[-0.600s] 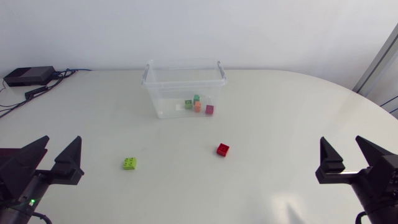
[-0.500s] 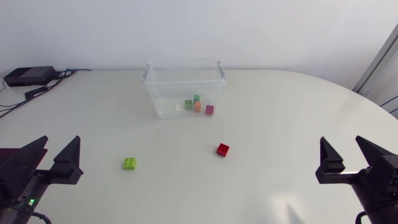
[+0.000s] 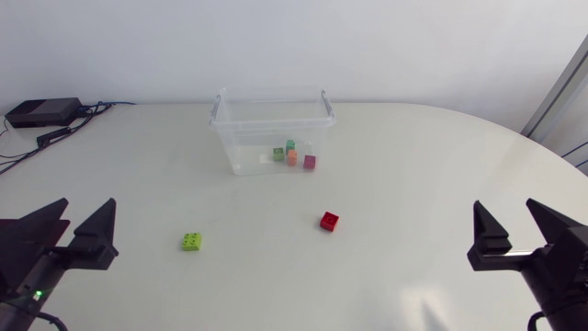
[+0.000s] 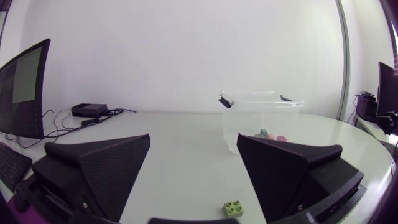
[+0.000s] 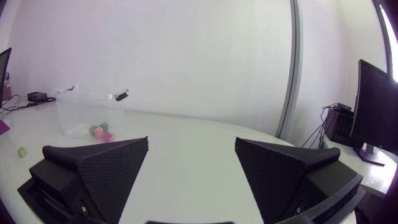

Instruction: Place the duplo bricks in the container

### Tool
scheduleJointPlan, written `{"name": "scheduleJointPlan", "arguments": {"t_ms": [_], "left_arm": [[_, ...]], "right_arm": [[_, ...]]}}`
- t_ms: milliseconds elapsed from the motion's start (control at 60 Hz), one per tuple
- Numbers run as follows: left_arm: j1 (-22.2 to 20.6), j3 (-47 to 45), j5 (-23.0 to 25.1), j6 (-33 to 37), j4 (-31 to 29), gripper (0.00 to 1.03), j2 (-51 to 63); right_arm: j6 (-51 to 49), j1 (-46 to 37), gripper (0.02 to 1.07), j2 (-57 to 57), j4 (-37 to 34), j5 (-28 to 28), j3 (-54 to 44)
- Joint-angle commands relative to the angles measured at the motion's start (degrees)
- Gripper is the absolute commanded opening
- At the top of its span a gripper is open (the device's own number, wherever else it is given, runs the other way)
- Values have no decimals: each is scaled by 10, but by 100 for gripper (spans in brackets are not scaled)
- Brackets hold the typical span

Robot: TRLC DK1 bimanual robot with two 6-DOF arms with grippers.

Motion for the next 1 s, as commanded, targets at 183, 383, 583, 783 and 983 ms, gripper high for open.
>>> {"name": "scheduleJointPlan", "arguments": {"t_ms": [183, 383, 583, 783, 983], "left_arm": [[-6, 183, 0, -48, -57, 98, 223], [-20, 325, 0, -101, -198, 98, 436], [-25, 418, 11, -79, -320, 98, 605], [-45, 465, 25, -68, -381, 98, 715], [-79, 485, 25, -86, -387, 98, 782]], "right_arm": [[14, 28, 103, 188, -20, 6, 152], [14, 62, 103, 315, -62, 2, 231], [15, 92, 103, 426, -111, 4, 271], [22, 97, 103, 492, -135, -8, 291], [41, 143, 103, 526, -170, -10, 310]]}}
